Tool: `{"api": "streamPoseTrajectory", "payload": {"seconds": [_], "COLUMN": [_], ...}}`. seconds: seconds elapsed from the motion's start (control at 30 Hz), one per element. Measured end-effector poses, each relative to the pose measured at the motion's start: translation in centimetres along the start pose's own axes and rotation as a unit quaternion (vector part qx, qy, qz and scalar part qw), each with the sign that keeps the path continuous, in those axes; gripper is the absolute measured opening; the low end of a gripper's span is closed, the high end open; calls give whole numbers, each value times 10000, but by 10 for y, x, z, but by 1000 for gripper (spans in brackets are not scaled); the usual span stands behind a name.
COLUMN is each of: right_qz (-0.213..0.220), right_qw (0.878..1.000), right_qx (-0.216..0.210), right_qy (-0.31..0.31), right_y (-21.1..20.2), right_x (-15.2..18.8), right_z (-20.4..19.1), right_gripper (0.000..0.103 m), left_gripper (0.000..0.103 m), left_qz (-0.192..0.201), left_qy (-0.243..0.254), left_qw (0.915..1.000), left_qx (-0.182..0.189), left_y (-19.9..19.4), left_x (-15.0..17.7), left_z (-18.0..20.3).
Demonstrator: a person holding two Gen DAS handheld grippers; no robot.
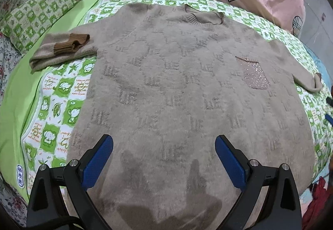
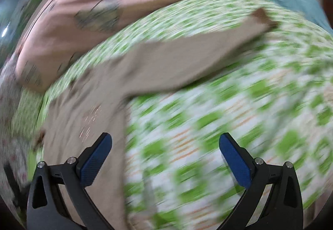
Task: Fold small clothes
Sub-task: 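Grasp the sweater sleeve cuff with the right tool and lift it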
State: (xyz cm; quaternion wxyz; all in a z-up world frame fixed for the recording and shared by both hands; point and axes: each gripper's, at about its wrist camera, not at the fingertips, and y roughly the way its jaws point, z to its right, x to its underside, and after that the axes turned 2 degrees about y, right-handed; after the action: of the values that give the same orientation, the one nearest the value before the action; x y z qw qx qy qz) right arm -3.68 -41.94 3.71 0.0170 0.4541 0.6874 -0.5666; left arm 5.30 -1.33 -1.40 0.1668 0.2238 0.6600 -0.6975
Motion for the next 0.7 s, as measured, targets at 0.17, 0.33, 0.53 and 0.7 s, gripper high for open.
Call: {"api": "streamPoseTrajectory", "payload": {"seconds": [0.17,0.33,0.53,0.7], "right_qz": [523,758,609,999], "right_qw": [9943,9839,9769,9858], "right_qx": [301,293,258,-139], "right_qy": [883,1590,2032,1345], "right_y": [-2,15,56,38], "right_x": [-63,-126,-167,-163], "right_z": [74,132,160,112], "right_gripper": [68,68,27,7], "left_gripper": [99,99,99,99], "left_qz": [-37,-175,-378,-346], "left_qy": [83,167,158,106], "left_qw": [9999,9997,9992,9993], "left_qx": [53,15,20,110], "left_y": [7,15,26,33], "left_x": [-8,-10,-11,-14], "left_z": [10,18,19,18]}}
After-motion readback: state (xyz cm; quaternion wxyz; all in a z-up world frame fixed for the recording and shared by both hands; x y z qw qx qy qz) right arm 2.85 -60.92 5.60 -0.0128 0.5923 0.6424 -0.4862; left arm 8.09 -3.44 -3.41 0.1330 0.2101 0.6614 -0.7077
